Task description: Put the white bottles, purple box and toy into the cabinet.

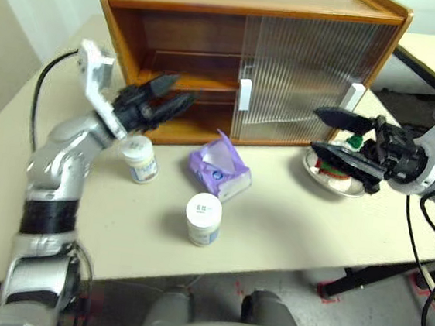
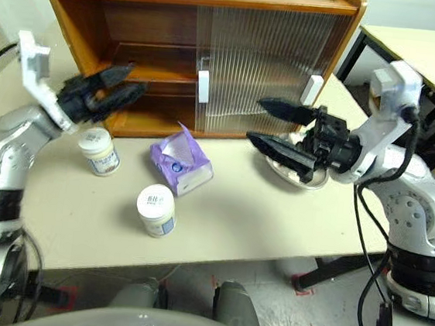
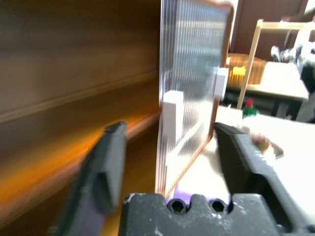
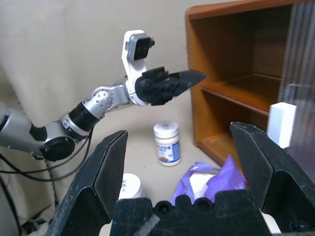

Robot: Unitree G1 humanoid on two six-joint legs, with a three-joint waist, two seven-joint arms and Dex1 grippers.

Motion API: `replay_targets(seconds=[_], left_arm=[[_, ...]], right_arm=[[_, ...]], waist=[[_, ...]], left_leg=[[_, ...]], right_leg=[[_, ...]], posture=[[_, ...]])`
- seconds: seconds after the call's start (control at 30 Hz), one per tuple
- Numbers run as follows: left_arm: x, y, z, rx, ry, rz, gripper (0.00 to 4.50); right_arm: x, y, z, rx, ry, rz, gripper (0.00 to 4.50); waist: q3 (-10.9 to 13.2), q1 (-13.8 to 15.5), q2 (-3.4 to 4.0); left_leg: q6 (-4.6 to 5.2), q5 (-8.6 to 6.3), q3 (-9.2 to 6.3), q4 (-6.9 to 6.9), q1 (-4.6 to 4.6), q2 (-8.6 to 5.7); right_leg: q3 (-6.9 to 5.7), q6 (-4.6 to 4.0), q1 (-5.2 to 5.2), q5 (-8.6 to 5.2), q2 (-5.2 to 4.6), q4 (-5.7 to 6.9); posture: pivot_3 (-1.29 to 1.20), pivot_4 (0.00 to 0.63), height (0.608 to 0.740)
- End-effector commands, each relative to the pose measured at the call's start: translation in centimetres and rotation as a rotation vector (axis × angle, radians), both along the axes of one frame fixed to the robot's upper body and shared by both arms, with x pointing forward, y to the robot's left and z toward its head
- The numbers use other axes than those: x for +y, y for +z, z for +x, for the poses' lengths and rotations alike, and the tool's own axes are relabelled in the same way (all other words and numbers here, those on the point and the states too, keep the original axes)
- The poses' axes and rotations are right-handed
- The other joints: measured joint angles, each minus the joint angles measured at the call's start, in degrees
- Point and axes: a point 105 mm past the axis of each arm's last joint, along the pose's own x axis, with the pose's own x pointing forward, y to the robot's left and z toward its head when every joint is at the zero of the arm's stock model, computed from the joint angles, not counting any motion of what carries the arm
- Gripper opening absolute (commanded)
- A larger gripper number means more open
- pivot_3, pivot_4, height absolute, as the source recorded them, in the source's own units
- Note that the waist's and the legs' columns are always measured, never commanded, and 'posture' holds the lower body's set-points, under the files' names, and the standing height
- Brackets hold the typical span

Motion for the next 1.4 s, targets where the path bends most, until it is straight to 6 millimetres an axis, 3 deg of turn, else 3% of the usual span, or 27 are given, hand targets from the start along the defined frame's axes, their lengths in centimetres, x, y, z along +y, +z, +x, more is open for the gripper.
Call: replay_targets(seconds=[0.03,0.13,0.2,0.43,1.0,1.4], left_arm=[[2.7,-1.1,-1.0,-0.001,0.048,0.03,4.47],[4.8,-2.4,-2.4,0.016,0.08,0.022,4.47],[5.5,-3.0,-3.0,0.028,0.084,0.014,4.47],[7.0,-5.0,-4.6,0.068,0.095,0.005,4.47],[7.0,-9.7,-4.4,0.133,0.075,0.066,4.47],[6.1,-11.6,-3.7,0.131,0.045,0.125,4.47]], right_arm=[[0.2,-0.1,0.2,-0.005,0.013,0.0,4.5],[0.3,-0.2,0.4,-0.001,0.024,0.001,4.5],[0.4,-0.2,0.5,0.001,0.028,0.002,4.5],[0.6,-0.1,0.8,0.003,0.045,0.001,4.5],[0.6,0.2,0.6,-0.003,0.038,-0.005,4.5],[0.4,0.3,0.5,-0.007,0.025,-0.009,4.5]], waist=[[0.01,0.55,-0.01],[0.01,1.33,0.0],[0.01,1.97,0.0],[0.01,4.13,-0.01],[0.01,4.22,-0.02],[0.0,4.07,-0.03]], left_leg=[[-0.03,-0.02,0.0,-0.01,-0.01,0.01],[-0.28,-0.16,0.13,-0.15,0.03,0.03],[-0.29,-0.17,0.18,-0.27,0.06,0.02],[-0.3,-0.17,0.3,-0.5,-0.01,0.01],[-0.31,-0.18,0.5,-0.61,-0.1,0.07],[-0.3,-0.18,0.54,-0.61,-0.17,0.1]], right_leg=[[0.0,-0.07,-0.01,0.04,-0.03,-0.01],[-0.04,-0.27,-0.09,0.09,-0.21,-0.04],[-0.12,-0.31,-0.13,0.07,-0.64,-0.05],[-0.2,-0.39,-0.28,0.0,-0.78,-0.14],[-0.11,-0.42,-0.51,0.0,-0.77,-0.13],[-0.1,-0.42,-0.6,0.01,-0.76,-0.12]], posture=[[0.05,0.0,0.74],[0.07,0.0,0.74],[0.07,0.0,0.74],[0.09,0.0,0.74],[0.06,0.0,0.74],[0.04,0.0,0.74]])
